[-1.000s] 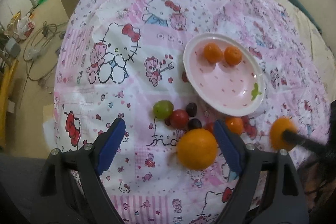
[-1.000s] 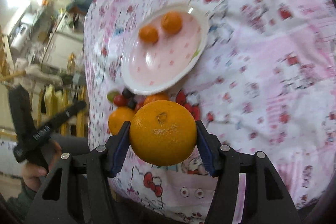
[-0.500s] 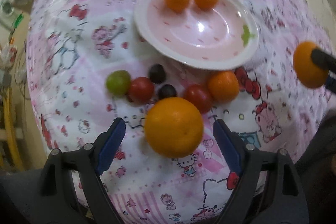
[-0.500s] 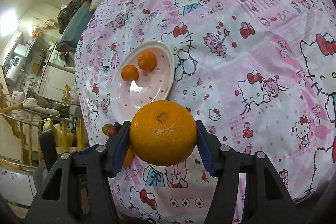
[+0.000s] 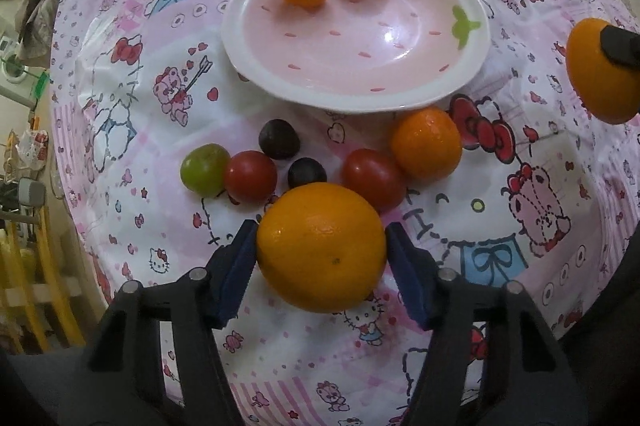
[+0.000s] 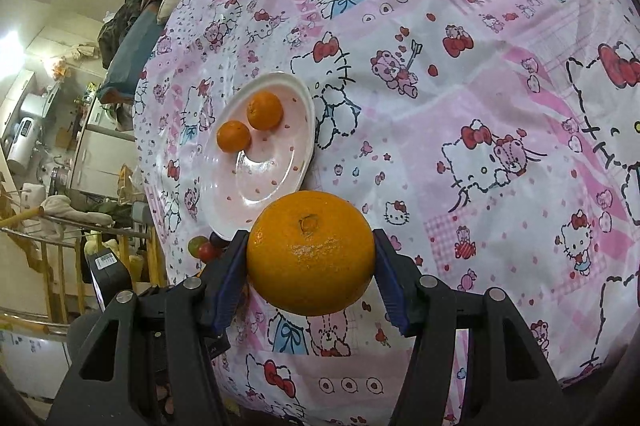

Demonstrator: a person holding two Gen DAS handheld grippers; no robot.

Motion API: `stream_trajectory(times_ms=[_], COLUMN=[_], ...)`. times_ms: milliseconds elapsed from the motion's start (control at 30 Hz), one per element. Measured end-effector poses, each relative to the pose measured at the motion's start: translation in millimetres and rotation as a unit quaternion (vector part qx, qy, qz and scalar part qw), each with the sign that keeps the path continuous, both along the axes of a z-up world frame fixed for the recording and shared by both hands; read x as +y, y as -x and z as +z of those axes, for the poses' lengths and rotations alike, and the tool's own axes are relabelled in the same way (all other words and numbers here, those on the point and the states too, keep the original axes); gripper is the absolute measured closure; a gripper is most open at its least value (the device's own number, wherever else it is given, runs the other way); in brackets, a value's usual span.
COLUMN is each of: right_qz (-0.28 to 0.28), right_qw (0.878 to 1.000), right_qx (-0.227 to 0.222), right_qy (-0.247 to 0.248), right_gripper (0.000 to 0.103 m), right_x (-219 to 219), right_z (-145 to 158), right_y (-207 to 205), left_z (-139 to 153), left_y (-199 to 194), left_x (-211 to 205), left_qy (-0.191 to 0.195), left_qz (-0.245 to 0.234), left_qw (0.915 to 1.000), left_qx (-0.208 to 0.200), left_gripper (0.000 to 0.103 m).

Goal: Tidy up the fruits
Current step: 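Grasp another large orange with the left tool while the right tool lifts its orange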

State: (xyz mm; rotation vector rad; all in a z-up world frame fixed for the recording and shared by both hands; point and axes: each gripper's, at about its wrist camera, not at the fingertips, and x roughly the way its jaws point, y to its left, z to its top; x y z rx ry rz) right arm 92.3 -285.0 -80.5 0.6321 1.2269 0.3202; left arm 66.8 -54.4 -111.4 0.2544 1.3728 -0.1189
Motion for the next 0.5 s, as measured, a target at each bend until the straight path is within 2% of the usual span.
stream_trajectory(times_ms=[500], right_qz=[0.006], right_qw=[1.000], right_qx=[-0.012], right_qy=[0.003], right_gripper=[0.041], right_x=[4.4], right_z=[5.8], right_y=[1.9], left_z=[19.0], left_y=[8.6], left_x=[40.1], left_qy=[0.062], left_qz=[0.036], left_qw=[0.9974], left_qx=[-0.004], left_gripper=[0.049])
